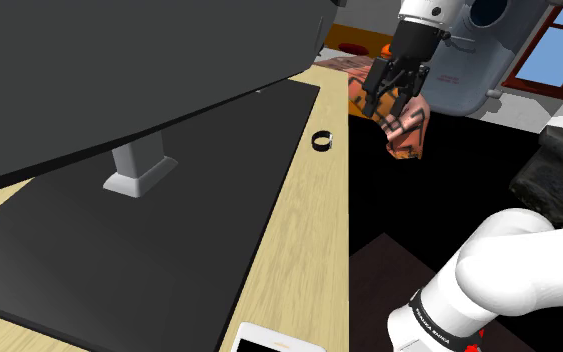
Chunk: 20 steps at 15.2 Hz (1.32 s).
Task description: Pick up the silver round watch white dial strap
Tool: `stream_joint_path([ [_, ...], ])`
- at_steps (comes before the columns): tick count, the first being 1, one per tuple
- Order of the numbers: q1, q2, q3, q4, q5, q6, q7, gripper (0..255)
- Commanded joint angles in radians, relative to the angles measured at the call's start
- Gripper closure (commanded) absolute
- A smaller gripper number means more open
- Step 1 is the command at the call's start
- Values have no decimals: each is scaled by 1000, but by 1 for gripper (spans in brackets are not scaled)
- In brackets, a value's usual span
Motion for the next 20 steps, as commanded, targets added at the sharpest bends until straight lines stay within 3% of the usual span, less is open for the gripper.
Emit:
stream_joint_path([
  [1,0,0,0,0,0,0,0,0],
  [8,-65,188,170,87,76,129,361,0],
  [18,-61,172,178,-27,85,226,354,0],
  [19,-61,171,178,-26,85,225,355,255],
  [20,-61,172,178,-25,85,225,355,255],
])
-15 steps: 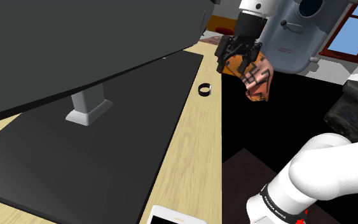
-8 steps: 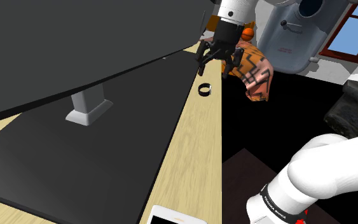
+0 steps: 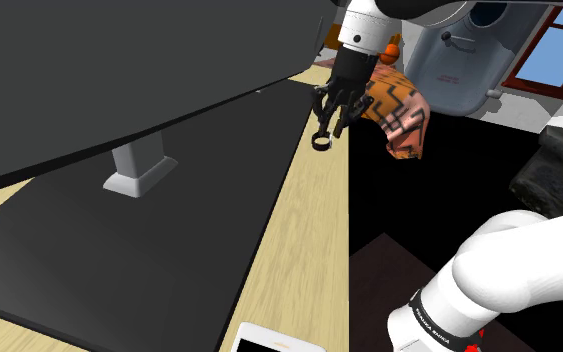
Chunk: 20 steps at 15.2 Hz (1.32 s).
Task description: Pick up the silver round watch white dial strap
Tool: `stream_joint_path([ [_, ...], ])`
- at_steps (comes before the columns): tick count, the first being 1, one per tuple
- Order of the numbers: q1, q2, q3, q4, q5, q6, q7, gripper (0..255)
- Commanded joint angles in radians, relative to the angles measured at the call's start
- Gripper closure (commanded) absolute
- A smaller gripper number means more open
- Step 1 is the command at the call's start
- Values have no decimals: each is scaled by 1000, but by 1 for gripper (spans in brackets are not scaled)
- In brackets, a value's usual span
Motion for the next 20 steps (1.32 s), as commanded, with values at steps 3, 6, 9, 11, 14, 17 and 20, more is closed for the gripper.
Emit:
stream_joint_path([
  [3,0,0,0,0,0,1,0,255],
  [6,0,0,0,0,0,1,0,255],
  [9,-1,1,-1,13,-1,-12,1,255],
  [11,-2,5,-3,42,-4,-37,3,255],
  [14,-3,12,-7,88,-7,-76,5,255],
  [17,-5,21,-10,135,-10,-114,8,255],
  [20,-7,31,-12,184,-14,-152,11,255],
])
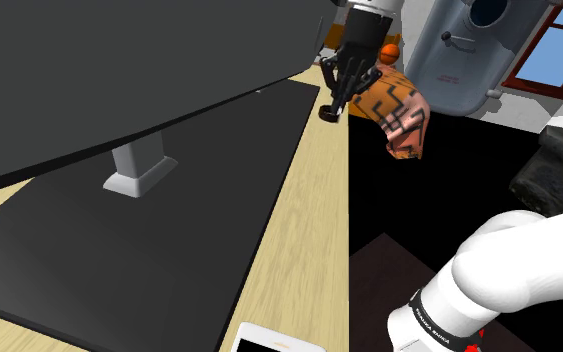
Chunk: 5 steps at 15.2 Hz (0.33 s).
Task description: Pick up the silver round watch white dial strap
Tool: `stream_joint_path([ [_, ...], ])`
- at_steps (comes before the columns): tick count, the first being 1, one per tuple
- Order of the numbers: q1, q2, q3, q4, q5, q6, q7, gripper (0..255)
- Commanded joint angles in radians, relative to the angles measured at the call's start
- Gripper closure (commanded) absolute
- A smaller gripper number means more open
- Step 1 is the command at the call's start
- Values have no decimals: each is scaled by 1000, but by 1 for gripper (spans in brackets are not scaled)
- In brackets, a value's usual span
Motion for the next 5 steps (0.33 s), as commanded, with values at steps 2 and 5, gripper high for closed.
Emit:
stream_joint_path([
  [2,-2,13,-3,50,-3,-37,3,255],
  [5,-3,18,-4,69,-5,-52,4,255],
])
